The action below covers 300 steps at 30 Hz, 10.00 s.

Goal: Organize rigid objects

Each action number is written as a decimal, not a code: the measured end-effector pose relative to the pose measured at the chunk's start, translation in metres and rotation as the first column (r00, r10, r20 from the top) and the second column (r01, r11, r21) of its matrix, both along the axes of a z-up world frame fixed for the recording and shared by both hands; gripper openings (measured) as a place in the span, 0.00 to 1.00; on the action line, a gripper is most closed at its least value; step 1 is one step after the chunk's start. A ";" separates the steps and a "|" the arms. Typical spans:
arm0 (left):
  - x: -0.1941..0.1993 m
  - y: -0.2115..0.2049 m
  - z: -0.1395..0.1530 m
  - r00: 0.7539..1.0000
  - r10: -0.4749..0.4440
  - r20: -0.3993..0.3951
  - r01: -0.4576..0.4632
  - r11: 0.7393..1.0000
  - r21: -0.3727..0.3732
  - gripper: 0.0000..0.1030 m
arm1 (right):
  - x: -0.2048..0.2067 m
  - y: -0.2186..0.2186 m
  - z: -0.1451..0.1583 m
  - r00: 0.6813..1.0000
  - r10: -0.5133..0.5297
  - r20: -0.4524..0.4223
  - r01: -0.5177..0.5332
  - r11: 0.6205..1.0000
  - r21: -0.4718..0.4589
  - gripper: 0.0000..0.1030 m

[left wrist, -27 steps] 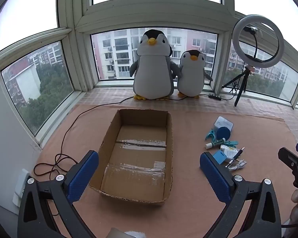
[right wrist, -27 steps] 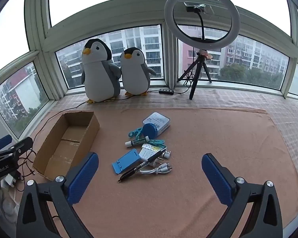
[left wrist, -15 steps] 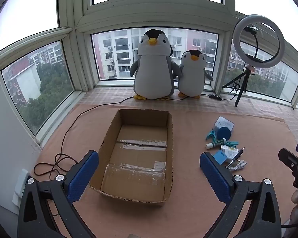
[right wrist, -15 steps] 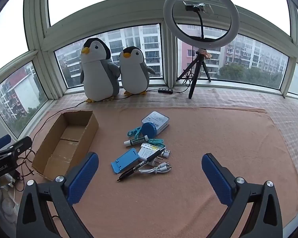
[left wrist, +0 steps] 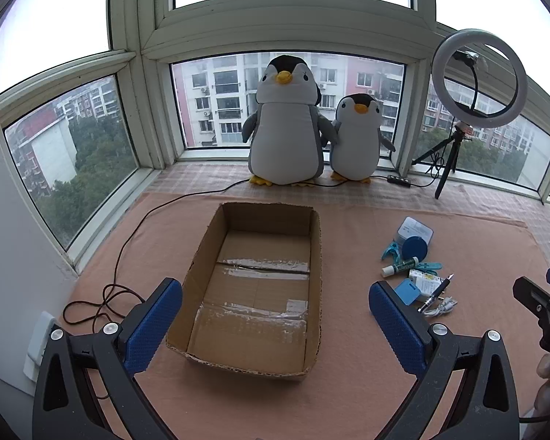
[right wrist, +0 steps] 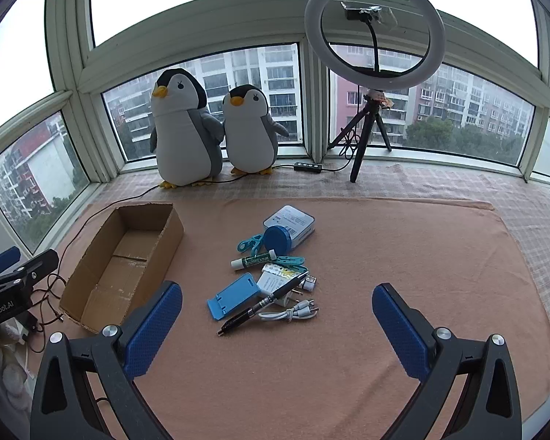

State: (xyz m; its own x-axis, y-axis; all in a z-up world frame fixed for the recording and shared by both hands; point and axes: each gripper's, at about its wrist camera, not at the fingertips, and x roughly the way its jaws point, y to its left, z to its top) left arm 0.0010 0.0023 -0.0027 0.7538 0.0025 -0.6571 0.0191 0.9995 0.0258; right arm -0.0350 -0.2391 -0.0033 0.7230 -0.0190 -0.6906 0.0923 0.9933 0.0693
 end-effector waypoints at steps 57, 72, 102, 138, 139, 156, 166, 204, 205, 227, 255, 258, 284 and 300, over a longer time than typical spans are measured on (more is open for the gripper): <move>0.006 0.003 -0.005 1.000 -0.002 -0.018 0.002 1.000 -0.010 1.00 | 0.002 0.002 -0.007 0.999 -0.006 -0.036 0.007 1.000 0.021 1.00; 0.018 0.017 -0.019 0.998 0.041 -0.055 -0.041 0.999 -0.005 1.00 | 0.014 -0.001 -0.015 0.998 0.007 -0.069 -0.003 0.998 0.064 1.00; 0.082 0.126 -0.153 0.907 0.282 -0.313 -0.275 0.959 0.068 0.81 | 0.051 -0.072 -0.086 0.963 -0.018 -0.269 0.106 0.943 0.317 0.83; 0.089 0.117 -0.170 0.906 0.248 -0.344 -0.235 0.969 0.080 0.37 | 0.118 -0.048 -0.140 0.804 0.394 -0.446 -0.372 0.917 0.140 0.43; 0.089 0.116 -0.170 0.906 0.250 -0.343 -0.236 0.968 0.081 0.37 | 0.122 -0.051 -0.143 0.800 0.398 -0.449 -0.370 0.916 0.152 0.44; 0.087 0.111 -0.169 0.906 0.257 -0.337 -0.236 0.966 0.103 0.37 | 0.103 -0.030 -0.147 0.687 0.552 -0.473 -0.507 0.830 0.232 0.45; 0.086 0.115 -0.168 0.906 0.253 -0.339 -0.240 0.967 0.080 0.37 | 0.101 0.000 -0.152 0.725 0.504 -0.470 -0.534 0.842 0.079 0.37; 0.085 0.123 -0.170 0.912 0.218 -0.347 -0.223 0.974 0.024 0.30 | 0.081 0.049 -0.055 0.847 0.484 -0.221 -0.440 0.871 0.220 0.13; 0.085 0.123 -0.170 0.912 0.218 -0.347 -0.223 0.974 0.025 0.30 | 0.086 0.060 -0.053 0.840 0.497 -0.217 -0.454 0.864 0.220 0.13; 0.086 0.120 -0.169 0.911 0.234 -0.341 -0.238 0.971 0.031 0.30 | 0.150 0.204 -0.081 0.743 0.620 -0.252 -0.595 0.784 0.177 0.13; 0.086 0.123 -0.168 0.911 0.233 -0.339 -0.234 0.971 0.038 0.30 | 0.150 0.201 -0.082 0.760 0.600 -0.249 -0.570 0.800 0.186 0.31; 0.086 0.122 -0.169 0.912 0.234 -0.338 -0.235 0.971 0.038 0.30 | 0.140 0.192 -0.069 0.777 0.591 -0.217 -0.563 0.807 0.179 0.36; 0.085 0.121 -0.168 0.912 0.235 -0.335 -0.235 0.971 0.040 0.30 | 0.084 -0.018 -0.127 0.923 0.172 -0.344 -0.004 0.898 0.439 0.40; 0.085 0.120 -0.168 0.913 0.236 -0.334 -0.236 0.971 0.039 0.30 | 0.113 -0.032 -0.158 0.916 0.156 -0.370 0.096 0.810 0.579 0.33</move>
